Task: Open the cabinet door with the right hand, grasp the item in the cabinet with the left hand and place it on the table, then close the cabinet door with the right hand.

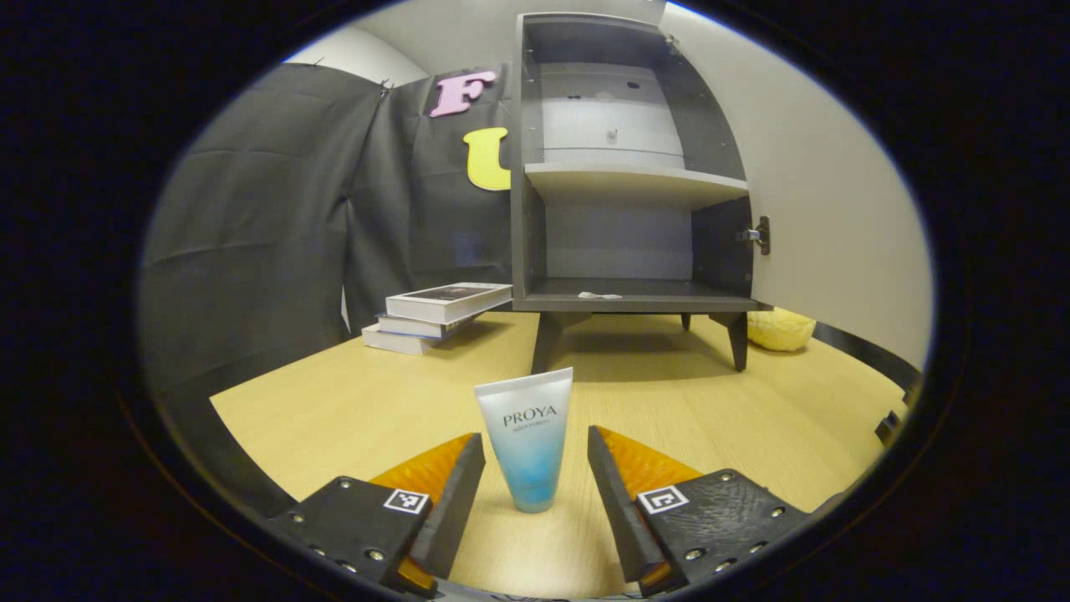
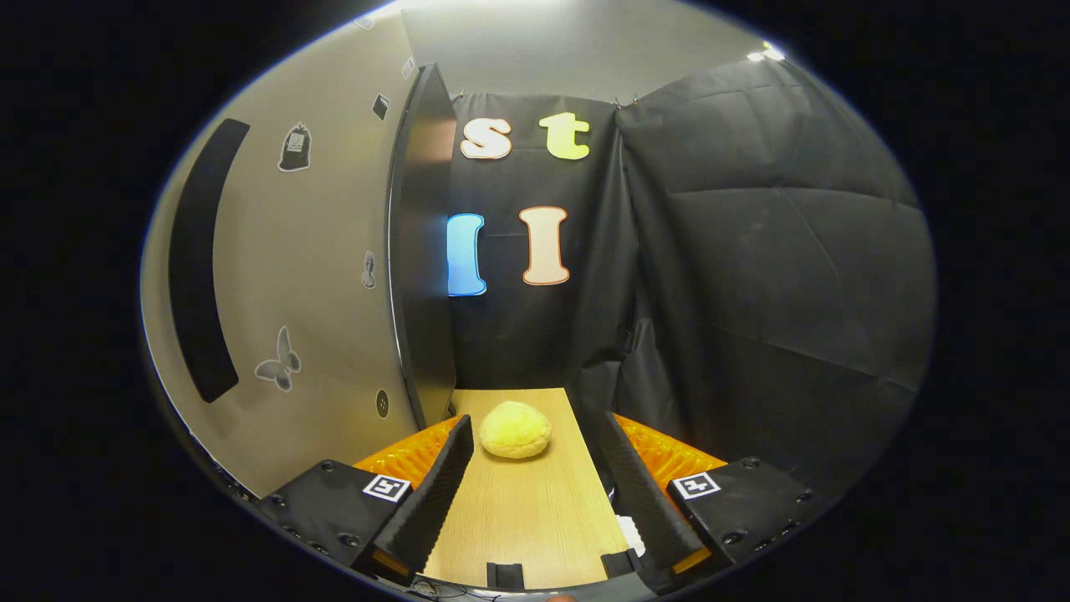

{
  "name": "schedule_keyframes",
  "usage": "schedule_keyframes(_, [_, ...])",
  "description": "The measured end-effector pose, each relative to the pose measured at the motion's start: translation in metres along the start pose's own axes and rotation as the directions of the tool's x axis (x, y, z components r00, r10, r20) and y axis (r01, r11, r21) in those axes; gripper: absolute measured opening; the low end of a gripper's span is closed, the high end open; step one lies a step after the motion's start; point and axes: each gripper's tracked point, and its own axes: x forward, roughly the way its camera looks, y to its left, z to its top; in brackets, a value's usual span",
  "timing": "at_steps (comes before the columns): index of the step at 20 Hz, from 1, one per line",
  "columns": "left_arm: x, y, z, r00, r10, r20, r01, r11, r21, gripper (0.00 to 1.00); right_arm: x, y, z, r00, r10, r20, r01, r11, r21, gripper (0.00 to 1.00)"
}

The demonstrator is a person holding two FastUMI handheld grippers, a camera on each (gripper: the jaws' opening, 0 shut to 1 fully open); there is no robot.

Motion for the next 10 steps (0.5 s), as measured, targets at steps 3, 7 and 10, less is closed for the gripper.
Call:
schedule_keyframes(3, [-0.007,-0.006,0.021,1.0,-0.004,0.003,0.004,1.0,0.022,0.75,-0.003,-0.002,0.004,1.0,0.015,0.015,-0.015,1.0,0.018,0.98])
schedule_keyframes(7, [-0.029,-0.006,0.081,0.999,0.001,0.054,-0.003,0.999,0.038,0.75,-0.003,-0.001,0.011,0.998,0.05,0.034,-0.052,0.997,0.053,0.98])
schedule_keyframes(10, [-0.043,0.0,0.133,0.994,0.012,0.108,-0.018,0.998,0.054,0.77,-0.003,0.003,0.015,0.996,0.082,0.032,-0.084,0.993,0.082,0.98])
